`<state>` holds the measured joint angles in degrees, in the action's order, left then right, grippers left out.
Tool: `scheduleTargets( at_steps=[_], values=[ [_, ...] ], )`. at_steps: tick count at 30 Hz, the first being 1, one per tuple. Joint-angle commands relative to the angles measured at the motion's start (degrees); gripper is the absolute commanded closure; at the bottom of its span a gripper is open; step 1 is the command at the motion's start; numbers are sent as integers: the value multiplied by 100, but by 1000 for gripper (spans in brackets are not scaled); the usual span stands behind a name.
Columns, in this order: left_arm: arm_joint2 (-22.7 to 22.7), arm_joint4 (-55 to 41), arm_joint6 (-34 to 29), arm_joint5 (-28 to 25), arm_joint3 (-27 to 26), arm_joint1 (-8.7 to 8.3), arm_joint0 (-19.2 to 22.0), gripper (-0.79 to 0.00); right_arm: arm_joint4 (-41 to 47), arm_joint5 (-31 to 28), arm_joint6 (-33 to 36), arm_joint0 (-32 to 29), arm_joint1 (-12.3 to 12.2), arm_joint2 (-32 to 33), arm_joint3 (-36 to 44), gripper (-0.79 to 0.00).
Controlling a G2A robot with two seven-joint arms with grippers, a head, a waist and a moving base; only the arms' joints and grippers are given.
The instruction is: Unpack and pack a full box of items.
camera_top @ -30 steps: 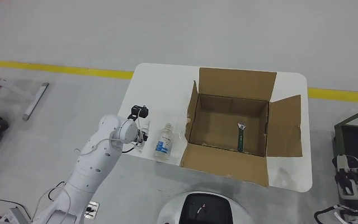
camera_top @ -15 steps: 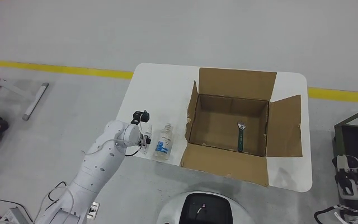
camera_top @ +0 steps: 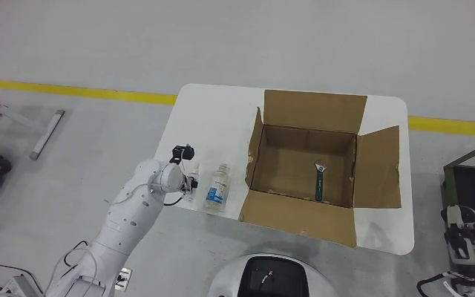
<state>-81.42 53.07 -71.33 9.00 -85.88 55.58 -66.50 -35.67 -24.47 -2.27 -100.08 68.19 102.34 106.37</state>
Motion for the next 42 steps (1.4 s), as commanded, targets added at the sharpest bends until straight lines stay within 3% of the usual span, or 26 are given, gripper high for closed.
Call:
scheduleTargets(
  at_steps=[1,6,12,23,31,42],
  values=[
    [-83,9,97,-15,220,-9,80,0,0,0,0,0,0,0,0,0],
    [-224,-78,459,-250,788,-20,266,0,0,0,0,0,0,0,0,0],
    [-89,-80,775,-667,1403,-3,402,0,0,0,0,0,0,0,0,0],
    [248,-47,858,-699,1745,67,549,0,0,0,0,0,0,0,0,0],
    [180,-113,789,-705,1485,51,423,0,0,0,0,0,0,0,0,0],
    [-395,-42,461,-621,332,-82,-171,0,0,0,0,0,0,0,0,0]
  ],
)
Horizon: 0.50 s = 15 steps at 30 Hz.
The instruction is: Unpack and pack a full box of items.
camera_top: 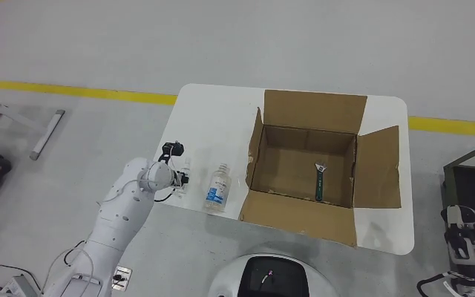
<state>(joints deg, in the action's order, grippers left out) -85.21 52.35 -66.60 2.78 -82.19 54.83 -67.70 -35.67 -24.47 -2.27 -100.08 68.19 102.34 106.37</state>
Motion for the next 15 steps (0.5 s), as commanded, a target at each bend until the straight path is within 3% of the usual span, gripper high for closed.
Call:
scheduleTargets(
  at_steps=[1,14,15],
  values=[
    [-16,19,-16,8,-57,-6,-85,0,0,0,0,0,0,0,0,0],
    [401,67,23,209,264,71,51,0,0,0,0,0,0,0,0,0],
    [414,42,8,201,278,76,74,-65,0,0,0,0,0,0,0,0]
  ],
)
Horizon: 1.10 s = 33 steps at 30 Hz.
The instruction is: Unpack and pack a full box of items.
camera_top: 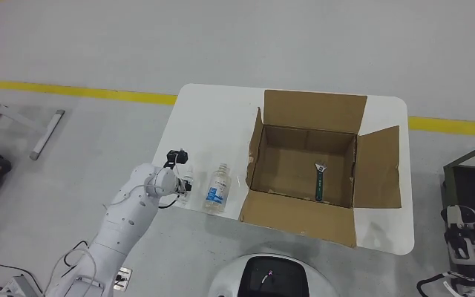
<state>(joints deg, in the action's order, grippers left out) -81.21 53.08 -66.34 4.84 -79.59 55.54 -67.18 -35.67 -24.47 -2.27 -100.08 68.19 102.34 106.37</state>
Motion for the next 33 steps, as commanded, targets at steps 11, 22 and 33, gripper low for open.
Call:
scheduleTargets(
  at_steps=[11,22,33],
  values=[
    [217,58,14,108,155,48,155,-785,0,0,0,0,0,0,0,0],
    [-39,-111,-75,69,-64,16,163,-785,0,0,0,0,0,0,0,0],
    [-1370,-731,-95,25,-1420,-145,-306,-785,120,37,16,20,5,-13,13,0]
  ],
)
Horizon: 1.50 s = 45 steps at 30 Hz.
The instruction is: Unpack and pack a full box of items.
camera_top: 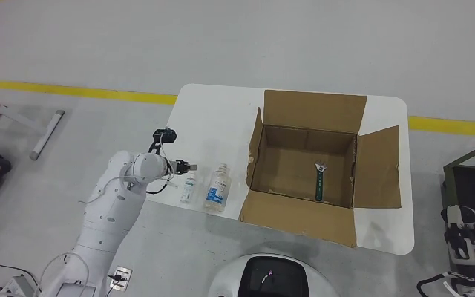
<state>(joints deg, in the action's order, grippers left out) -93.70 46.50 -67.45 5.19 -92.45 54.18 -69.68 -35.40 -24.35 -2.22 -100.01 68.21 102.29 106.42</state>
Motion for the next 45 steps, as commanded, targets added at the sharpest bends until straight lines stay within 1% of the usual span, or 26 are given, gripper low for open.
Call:
scheduleTargets(
  at_steps=[1,5,9,12,15,30,32,34,39,43,45],
  values=[
    [-280,-204,53,-25,-311,-19,-141,-785,240,45,55,56,5,12,70,0],
    [-584,-505,157,-98,-732,-37,-342,-785,456,68,194,157,-1,96,400,0],
    [-640,-719,249,-133,-924,-37,-413,-785,484,73,443,253,-13,93,826,0],
    [-627,-742,272,-125,-942,-37,-413,-785,265,78,702,391,-27,-7,1158,0],
    [-627,-742,272,-125,-942,-37,-413,-785,-13,165,981,515,-34,-231,1300,0],
    [-627,-742,272,-125,-942,-37,-413,-785,-13,165,981,515,-34,-231,1300,0],
    [-627,-742,272,-125,-942,-37,-413,-785,-132,65,1045,580,-42,-281,1413,0],
    [-627,-742,272,-125,-942,-37,-413,-785,-509,-123,1287,802,-68,-397,1511,0],
    [-627,-742,272,-125,-942,-37,-413,-785,-1101,-112,1694,1410,-87,-878,1487,0],
    [-627,-742,272,-125,-942,-37,-413,-785,-1954,219,2406,1984,-93,-1440,1257,0],
    [-627,-742,272,-125,-942,-37,-413,-785,-2150,438,2701,2271,-75,-1768,1049,0]
  ],
)
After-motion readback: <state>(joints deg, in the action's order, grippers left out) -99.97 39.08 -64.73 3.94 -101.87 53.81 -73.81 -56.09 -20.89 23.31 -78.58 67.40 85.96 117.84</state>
